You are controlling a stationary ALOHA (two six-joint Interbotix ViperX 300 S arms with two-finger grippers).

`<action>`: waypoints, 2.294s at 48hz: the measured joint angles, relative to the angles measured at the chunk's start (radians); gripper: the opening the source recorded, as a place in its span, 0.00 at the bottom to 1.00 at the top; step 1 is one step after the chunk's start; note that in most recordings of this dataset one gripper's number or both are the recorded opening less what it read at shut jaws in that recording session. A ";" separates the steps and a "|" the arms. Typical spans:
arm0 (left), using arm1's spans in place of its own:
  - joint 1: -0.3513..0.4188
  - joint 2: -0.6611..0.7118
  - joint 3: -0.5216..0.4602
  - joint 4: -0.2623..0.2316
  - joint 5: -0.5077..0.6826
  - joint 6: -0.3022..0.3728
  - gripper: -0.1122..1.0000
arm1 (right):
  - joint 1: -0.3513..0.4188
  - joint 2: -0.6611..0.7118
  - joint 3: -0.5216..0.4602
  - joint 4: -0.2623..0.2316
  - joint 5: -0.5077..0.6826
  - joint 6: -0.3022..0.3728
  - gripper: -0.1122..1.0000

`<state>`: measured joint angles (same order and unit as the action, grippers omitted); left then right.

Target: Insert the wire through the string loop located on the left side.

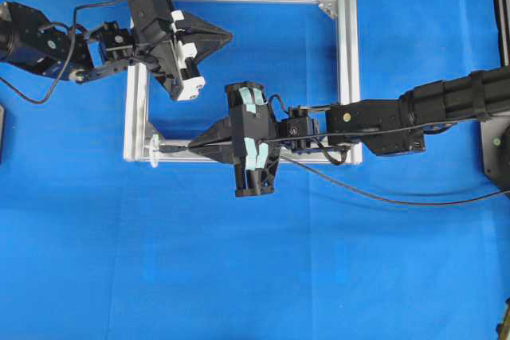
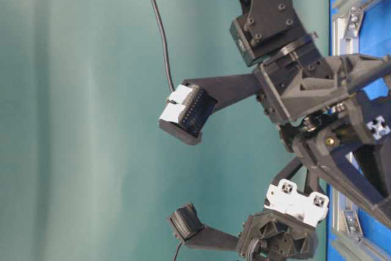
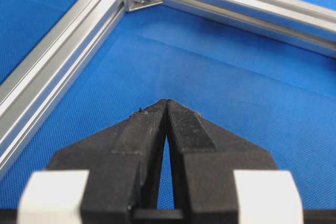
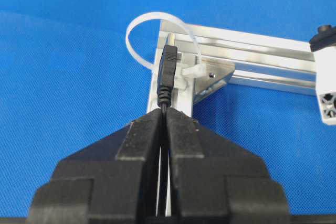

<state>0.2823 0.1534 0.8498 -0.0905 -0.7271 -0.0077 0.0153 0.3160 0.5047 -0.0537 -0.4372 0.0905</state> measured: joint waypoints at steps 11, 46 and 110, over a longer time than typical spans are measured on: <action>0.000 0.000 0.002 0.000 -0.002 0.000 0.10 | 0.000 0.000 0.000 0.000 -0.002 0.002 0.10; 0.000 0.000 0.002 0.000 0.000 0.000 0.10 | 0.000 0.000 0.002 0.000 -0.002 0.002 0.10; -0.002 -0.002 0.014 0.008 0.002 0.005 0.10 | -0.008 0.169 -0.198 0.002 -0.002 0.002 0.10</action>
<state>0.2807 0.1519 0.8636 -0.0828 -0.7256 -0.0031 0.0077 0.4847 0.3068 -0.0522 -0.4387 0.0920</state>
